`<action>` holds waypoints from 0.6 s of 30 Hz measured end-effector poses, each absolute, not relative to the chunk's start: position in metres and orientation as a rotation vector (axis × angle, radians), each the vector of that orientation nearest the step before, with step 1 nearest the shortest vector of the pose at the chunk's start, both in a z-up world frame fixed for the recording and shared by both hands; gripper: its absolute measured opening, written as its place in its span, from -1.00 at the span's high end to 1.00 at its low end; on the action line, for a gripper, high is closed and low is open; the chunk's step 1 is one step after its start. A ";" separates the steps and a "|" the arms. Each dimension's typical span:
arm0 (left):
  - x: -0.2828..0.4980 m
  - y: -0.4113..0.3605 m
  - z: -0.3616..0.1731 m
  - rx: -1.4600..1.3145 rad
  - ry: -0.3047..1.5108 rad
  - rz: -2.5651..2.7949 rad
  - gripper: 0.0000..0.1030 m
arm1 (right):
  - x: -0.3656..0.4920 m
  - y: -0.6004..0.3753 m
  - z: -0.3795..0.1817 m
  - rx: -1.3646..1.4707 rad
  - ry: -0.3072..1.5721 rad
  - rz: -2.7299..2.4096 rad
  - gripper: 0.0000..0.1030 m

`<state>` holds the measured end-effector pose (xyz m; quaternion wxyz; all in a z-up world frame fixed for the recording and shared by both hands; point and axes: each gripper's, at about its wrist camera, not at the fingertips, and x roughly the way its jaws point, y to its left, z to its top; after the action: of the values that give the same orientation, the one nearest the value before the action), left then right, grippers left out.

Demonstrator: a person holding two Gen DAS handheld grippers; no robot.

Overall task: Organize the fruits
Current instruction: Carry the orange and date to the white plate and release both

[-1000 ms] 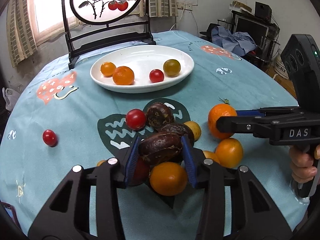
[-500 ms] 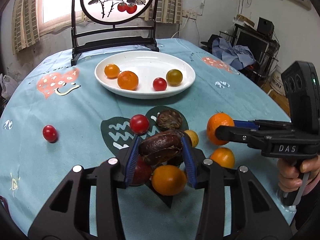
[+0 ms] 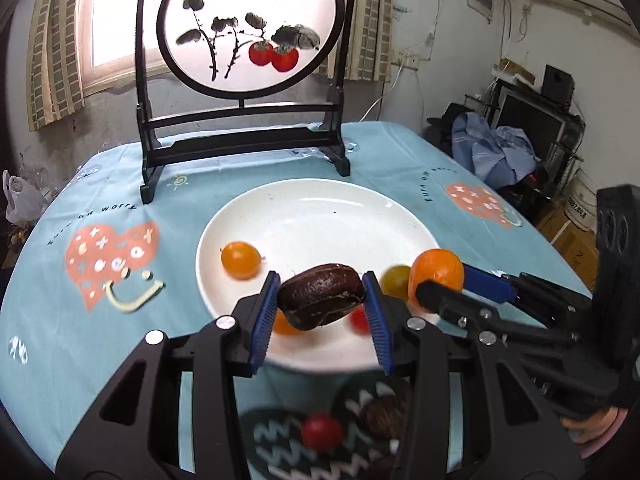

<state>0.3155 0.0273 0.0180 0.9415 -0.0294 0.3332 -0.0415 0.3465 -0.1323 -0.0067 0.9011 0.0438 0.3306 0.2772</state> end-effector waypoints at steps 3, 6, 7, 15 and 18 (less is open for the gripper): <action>0.344 0.027 0.011 -0.026 0.709 -0.059 0.17 | 0.361 -0.127 -0.013 0.088 0.710 0.573 0.14; 0.360 0.029 0.002 -0.002 0.737 -0.031 0.12 | 0.368 -0.122 -0.012 0.073 0.706 0.590 0.12; 0.364 0.030 0.000 0.002 0.734 -0.017 -0.01 | 0.370 -0.121 -0.012 0.076 0.712 0.592 0.12; 0.327 0.038 0.022 -0.010 0.689 0.037 -0.83 | 0.346 -0.138 0.010 0.133 0.690 0.635 -0.04; 0.291 0.043 0.030 -0.005 0.676 0.029 -0.90 | 0.318 -0.143 0.014 0.097 0.685 0.669 -0.07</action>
<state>0.2913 0.0427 0.0300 0.9433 -0.0025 0.3316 0.0143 0.3183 -0.1432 0.0143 0.8864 0.0468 0.3296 0.3217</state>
